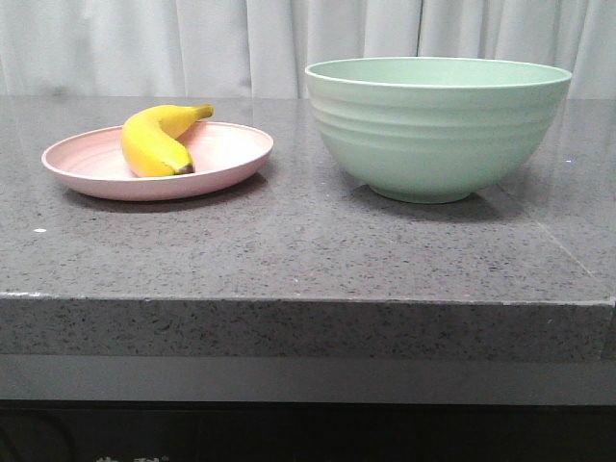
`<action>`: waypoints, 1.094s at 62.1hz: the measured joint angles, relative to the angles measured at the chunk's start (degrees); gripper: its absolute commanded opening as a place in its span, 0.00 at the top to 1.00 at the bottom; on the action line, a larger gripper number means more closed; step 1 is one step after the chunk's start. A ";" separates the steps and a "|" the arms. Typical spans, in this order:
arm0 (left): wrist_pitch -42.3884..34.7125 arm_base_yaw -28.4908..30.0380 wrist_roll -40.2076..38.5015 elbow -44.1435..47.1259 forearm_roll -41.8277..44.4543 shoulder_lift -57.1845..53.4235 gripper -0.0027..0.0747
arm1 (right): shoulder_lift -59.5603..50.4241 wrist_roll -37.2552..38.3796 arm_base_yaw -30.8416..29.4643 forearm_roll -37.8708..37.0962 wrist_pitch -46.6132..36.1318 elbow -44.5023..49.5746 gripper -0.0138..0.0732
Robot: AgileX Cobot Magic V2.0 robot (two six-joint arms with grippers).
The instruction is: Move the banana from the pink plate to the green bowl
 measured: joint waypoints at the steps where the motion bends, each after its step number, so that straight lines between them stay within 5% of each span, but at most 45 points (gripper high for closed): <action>1: 0.57 0.00 0.00 -1.06 0.00 0.88 0.99 | 0.98 0.00 0.00 0.00 0.74 -1.15 0.92; 14: 4.06 0.00 0.00 -5.73 0.00 7.08 0.99 | 10.06 0.00 0.00 -0.13 7.34 -8.97 0.92; 47: 4.97 0.00 0.00 -3.49 0.37 11.74 0.97 | 21.10 0.00 0.00 -0.26 12.30 -7.01 0.91; 53: 4.97 0.00 0.00 -3.49 0.99 12.11 0.78 | 21.27 0.00 0.00 -0.26 12.70 -7.01 0.78; 62: 4.30 0.00 0.00 -3.49 1.77 13.35 0.28 | 21.27 0.00 0.00 -0.26 13.70 -7.01 0.33; 68: 3.05 0.00 0.00 -3.49 1.77 14.83 0.17 | 21.27 0.00 0.00 -0.26 13.93 -7.01 0.15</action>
